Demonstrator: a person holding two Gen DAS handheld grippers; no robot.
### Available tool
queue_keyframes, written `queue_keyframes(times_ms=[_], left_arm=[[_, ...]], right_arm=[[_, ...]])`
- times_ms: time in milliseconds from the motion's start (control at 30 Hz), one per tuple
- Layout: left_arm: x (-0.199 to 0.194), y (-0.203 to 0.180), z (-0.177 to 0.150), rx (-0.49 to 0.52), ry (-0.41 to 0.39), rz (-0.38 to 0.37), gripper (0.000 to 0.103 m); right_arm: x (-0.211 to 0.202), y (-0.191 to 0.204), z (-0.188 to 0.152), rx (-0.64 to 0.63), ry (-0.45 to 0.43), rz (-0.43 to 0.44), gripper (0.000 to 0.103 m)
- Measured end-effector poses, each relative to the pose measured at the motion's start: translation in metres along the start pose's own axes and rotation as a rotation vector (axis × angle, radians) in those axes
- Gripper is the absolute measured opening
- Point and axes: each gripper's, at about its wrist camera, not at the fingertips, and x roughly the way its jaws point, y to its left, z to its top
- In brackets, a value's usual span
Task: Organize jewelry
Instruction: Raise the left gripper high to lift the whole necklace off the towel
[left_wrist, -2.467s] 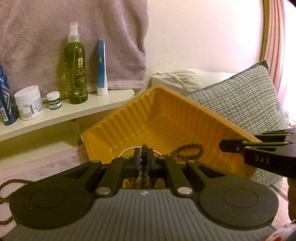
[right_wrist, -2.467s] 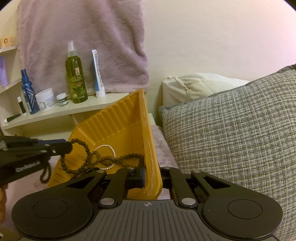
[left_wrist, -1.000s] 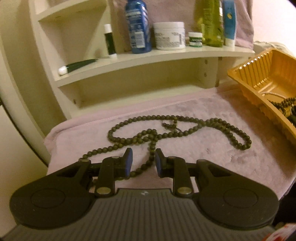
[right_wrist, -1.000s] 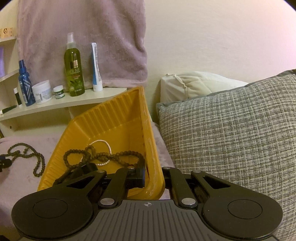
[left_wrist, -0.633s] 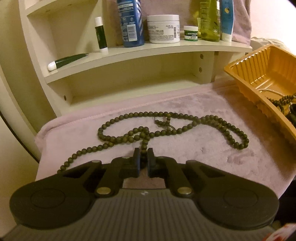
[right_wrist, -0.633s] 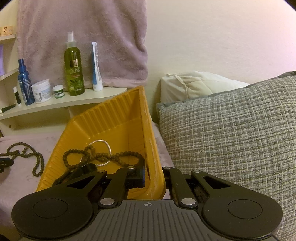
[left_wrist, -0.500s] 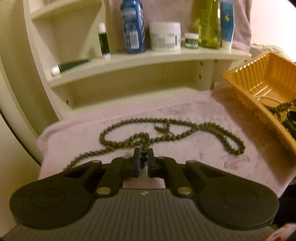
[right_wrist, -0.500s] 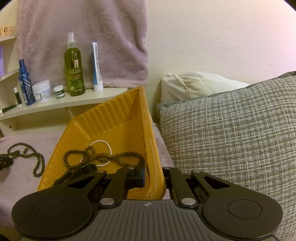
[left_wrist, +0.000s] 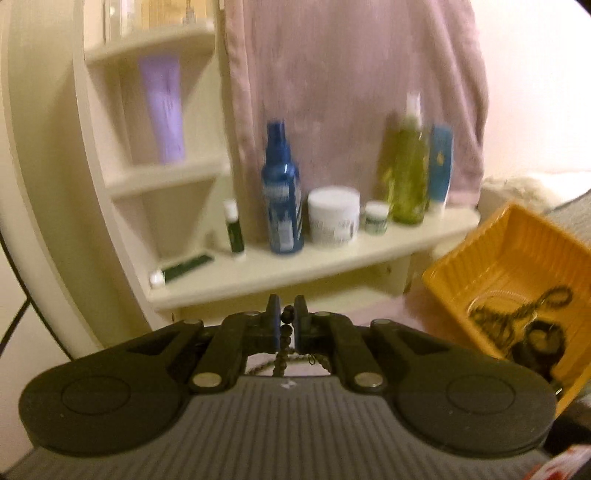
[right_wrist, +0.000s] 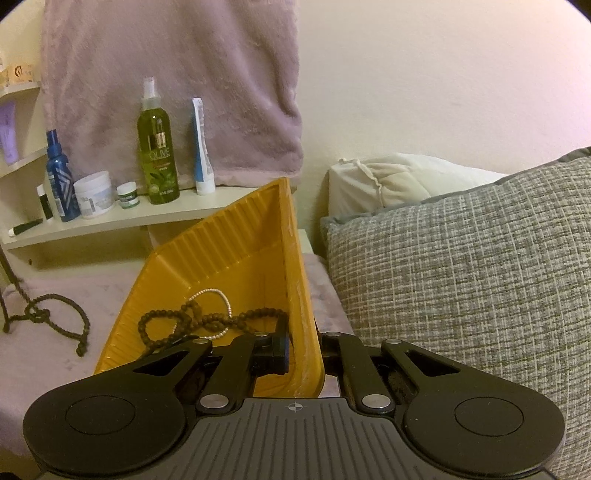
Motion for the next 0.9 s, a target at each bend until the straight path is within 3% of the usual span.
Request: queue_keyframes(times_ms=[900], left_arm=[[-0.070, -0.007, 0.129, -0.004, -0.192, -0.125, 0.006]], right_arm=[[0.003, 0.002, 0.002, 0.003, -0.007, -0.004, 0.007]])
